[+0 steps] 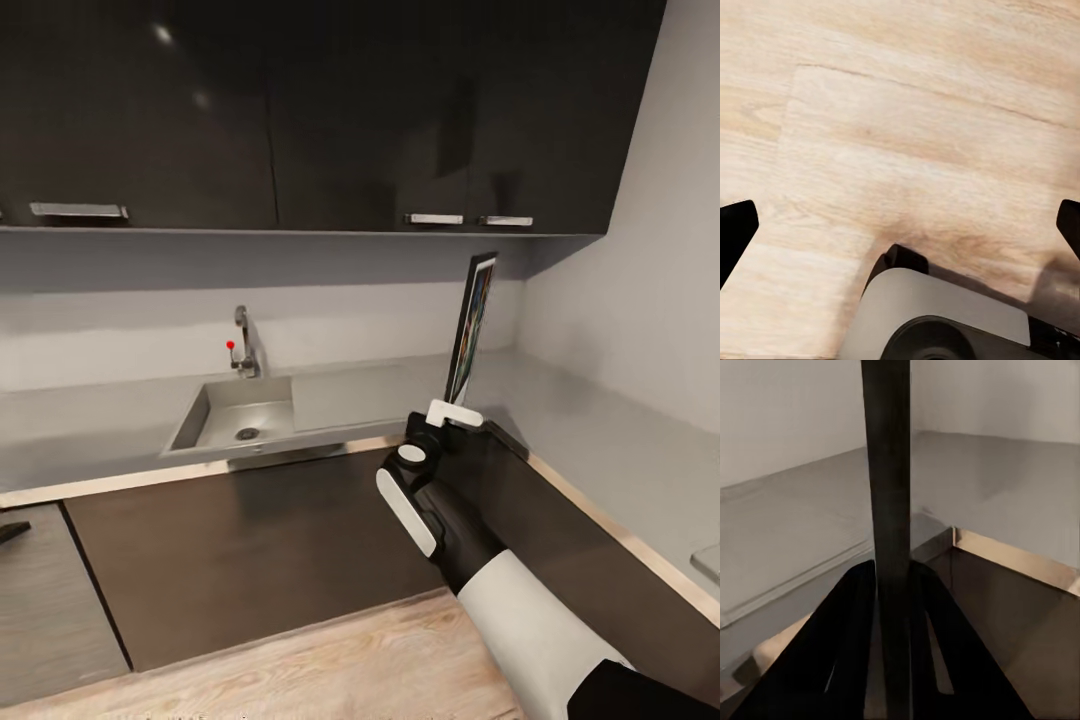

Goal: Pick up the poster from the kitchen countertop and hang it on one of the wall nails in the kitchen.

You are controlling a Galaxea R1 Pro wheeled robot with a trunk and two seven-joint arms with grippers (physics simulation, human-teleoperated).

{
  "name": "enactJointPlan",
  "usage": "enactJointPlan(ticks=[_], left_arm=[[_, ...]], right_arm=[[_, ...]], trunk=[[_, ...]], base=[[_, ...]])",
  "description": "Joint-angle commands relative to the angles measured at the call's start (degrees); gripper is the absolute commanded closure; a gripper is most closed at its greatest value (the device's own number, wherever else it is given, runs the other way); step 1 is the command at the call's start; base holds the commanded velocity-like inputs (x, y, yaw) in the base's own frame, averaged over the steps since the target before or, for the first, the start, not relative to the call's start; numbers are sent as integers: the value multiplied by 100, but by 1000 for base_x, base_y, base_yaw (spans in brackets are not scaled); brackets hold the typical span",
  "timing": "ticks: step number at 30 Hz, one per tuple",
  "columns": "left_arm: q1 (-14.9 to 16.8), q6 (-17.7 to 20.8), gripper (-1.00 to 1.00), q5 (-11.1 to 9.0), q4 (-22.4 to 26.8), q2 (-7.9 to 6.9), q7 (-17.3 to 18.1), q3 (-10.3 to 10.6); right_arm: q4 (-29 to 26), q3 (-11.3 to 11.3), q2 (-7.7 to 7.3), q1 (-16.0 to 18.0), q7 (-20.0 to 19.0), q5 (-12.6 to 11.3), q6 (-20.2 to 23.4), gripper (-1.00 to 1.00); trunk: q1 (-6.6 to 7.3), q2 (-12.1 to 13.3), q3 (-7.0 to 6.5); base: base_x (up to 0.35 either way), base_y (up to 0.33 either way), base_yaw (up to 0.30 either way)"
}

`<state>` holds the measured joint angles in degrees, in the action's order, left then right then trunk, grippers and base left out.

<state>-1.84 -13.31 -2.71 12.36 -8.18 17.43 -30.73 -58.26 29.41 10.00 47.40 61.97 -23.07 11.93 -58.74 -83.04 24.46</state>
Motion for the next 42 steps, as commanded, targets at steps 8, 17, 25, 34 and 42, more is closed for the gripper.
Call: enactJointPlan(ticks=[8,17,25,34,42], left_arm=[[-1,4,-100,-28,3,-3,45,-21],[-1,-3,-100,-29,6,-39,48,-17],[-1,-8,-100,-37,231,-51,73,31],[-1,59,-100,-34,1196,-49,1003,43],[-1,71,-100,-37,1693,-44,1173,64]], right_arm=[[-52,20,0,-8,34,-34,46,100],[-314,150,0,-18,39,-34,69,100],[-977,704,0,-153,35,-31,505,100],[-1631,1273,0,-692,34,-30,577,100],[-2183,1918,-1,-1306,34,-17,567,100]], trunk=[[2,-4,5],[2,-4,5],[2,-4,5],[2,-4,5],[2,-4,5]], base=[[-286,104,43],[-226,62,237],[-21,3,97],[-2,0,7],[-38,0,0]])
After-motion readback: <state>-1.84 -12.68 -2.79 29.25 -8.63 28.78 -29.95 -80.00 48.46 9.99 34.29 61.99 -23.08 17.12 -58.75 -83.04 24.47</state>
